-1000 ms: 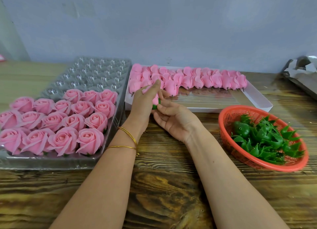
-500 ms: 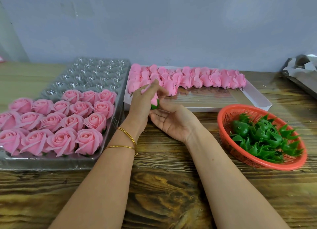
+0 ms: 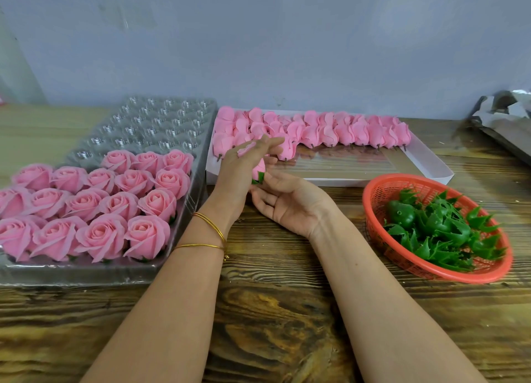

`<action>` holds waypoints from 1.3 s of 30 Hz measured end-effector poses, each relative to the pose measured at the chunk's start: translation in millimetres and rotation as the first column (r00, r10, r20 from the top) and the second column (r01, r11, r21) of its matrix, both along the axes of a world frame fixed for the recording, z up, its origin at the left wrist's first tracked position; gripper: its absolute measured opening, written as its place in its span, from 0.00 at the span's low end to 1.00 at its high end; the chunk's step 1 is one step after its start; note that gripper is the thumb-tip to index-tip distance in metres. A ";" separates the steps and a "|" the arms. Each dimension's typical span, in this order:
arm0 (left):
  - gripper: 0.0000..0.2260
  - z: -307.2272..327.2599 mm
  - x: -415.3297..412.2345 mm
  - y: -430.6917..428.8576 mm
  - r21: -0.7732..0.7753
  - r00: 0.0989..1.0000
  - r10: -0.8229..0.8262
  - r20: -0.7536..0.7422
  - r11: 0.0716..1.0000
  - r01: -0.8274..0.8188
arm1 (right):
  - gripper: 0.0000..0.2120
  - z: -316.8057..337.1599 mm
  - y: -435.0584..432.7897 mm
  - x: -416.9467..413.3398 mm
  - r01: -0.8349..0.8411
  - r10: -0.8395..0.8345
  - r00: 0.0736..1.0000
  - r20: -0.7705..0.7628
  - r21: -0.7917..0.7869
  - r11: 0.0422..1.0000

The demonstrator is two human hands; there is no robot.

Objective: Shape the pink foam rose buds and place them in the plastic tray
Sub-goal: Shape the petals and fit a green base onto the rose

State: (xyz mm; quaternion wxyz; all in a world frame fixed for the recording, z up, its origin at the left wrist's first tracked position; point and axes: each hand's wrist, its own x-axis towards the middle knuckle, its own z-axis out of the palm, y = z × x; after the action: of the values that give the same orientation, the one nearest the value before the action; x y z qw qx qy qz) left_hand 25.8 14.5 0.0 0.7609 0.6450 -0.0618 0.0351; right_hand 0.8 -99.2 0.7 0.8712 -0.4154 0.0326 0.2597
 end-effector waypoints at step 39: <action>0.13 2.0 -2.6 0.2 0.056 1.000 -0.022 0.015 0.998 0.021 | 0.06 -0.3 -2.5 -1.7 0.032 -0.027 0.998 -0.058 0.074 0.997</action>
State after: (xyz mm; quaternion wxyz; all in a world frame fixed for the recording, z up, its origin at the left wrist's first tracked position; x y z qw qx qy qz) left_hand 23.2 14.6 2.0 0.7425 0.6648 -0.0756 0.0300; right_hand -0.9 -101.7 0.4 0.8886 -0.3743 0.0540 0.2596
